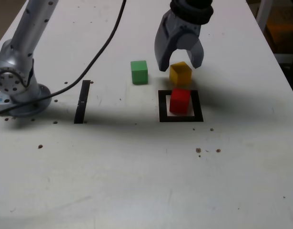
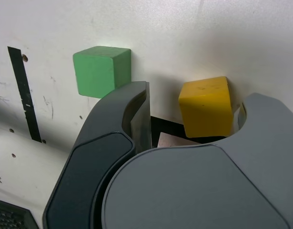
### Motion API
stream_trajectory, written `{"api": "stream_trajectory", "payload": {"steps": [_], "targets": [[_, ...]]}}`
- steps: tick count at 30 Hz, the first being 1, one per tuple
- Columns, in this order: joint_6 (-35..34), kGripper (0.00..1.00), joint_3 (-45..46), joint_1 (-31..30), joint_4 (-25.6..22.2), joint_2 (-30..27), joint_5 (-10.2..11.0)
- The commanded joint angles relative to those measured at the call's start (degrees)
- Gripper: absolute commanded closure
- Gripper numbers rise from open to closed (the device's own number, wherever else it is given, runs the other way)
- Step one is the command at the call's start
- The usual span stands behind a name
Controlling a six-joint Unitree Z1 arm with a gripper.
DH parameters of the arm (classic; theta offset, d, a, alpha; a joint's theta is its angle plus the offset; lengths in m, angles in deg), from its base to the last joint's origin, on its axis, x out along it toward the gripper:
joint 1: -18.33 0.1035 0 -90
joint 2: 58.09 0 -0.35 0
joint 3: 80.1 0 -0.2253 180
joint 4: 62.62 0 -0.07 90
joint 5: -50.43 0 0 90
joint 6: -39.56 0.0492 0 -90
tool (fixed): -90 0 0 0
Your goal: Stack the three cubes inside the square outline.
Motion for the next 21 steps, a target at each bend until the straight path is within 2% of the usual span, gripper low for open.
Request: {"api": "stream_trajectory", "payload": {"steps": [1,14,18,21], "targets": [[0.0,0.29,-0.4,-0.1,0.0,0.7,-0.2],[0.3,0.3,-1.5,0.2,0.1,4.3,-0.5],[0.3,0.36,-1.1,0.5,0.0,4.7,-0.6],[0.4,0.46,-1.1,0.8,0.0,4.8,-0.1]]}}
